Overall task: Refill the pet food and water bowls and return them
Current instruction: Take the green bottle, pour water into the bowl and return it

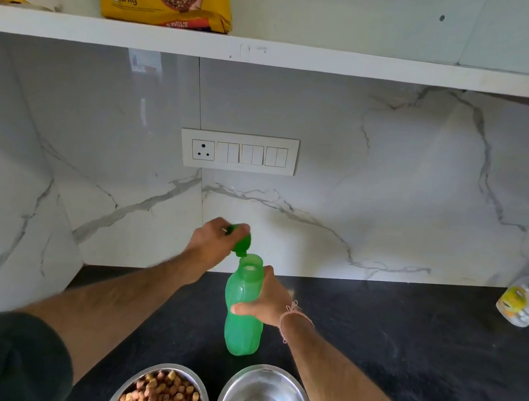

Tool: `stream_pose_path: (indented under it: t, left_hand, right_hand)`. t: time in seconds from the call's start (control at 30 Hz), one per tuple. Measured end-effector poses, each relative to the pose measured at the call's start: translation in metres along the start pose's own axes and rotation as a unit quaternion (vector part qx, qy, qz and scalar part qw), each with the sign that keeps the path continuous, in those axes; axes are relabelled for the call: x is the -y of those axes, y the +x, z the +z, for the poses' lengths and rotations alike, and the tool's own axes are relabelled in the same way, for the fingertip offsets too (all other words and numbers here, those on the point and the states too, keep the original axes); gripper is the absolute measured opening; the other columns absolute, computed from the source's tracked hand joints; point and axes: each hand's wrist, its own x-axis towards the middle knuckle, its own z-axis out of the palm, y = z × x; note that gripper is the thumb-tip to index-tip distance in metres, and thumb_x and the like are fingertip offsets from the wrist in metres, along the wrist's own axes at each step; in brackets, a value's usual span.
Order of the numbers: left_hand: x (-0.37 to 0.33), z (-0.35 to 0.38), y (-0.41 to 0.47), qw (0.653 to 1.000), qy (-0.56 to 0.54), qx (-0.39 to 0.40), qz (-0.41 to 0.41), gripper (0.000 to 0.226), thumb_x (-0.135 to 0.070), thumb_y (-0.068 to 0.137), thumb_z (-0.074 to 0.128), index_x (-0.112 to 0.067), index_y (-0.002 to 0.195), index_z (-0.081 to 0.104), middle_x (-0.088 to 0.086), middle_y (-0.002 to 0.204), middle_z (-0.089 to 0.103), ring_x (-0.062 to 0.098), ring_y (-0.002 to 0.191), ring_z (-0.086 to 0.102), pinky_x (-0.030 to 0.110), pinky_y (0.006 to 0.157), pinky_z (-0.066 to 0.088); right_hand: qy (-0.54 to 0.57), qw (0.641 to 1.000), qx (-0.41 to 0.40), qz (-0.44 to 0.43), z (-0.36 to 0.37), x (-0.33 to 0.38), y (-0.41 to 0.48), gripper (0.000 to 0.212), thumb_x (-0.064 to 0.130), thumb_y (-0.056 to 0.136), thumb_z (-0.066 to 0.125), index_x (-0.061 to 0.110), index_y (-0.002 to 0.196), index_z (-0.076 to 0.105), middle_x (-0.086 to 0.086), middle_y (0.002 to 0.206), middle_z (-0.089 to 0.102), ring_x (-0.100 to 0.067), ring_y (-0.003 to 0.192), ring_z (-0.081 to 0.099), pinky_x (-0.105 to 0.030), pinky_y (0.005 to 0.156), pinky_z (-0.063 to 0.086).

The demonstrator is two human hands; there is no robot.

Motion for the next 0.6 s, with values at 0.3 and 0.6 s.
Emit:
stream_pose_path:
  t: [0.3, 0.6]
  left_hand:
    - [0.086, 0.029, 0.000, 0.855, -0.458, -0.015, -0.245, 0.038, -0.035, 0.107, 0.050, -0.011, 0.136, 0.053, 0.020, 0.127, 0.063, 0.034, 0.103, 0.068, 0.044, 0.083, 0.056]
    - [0.156, 0.068, -0.010, 0.961, -0.093, -0.009, -0.259, 0.039, -0.046, 0.092, 0.071, -0.008, 0.099, 0.065, 0.016, 0.098, 0.069, 0.024, 0.083, 0.066, 0.035, 0.068, 0.057]
  right_hand:
    - [0.016, 1.000, 0.002, -0.004, -0.004, 0.000, -0.001, 0.085, 0.035, 0.060, 0.093, 0.023, 0.125, 0.039, 0.004, 0.112, 0.063, -0.019, 0.103, 0.066, -0.038, 0.087, 0.058]
    - [0.033, 0.999, -0.008, 0.000, -0.002, -0.001, -0.001, 0.087, 0.029, 0.061, 0.095, 0.019, 0.130, 0.042, -0.002, 0.122, 0.061, -0.023, 0.108, 0.065, -0.045, 0.093, 0.058]
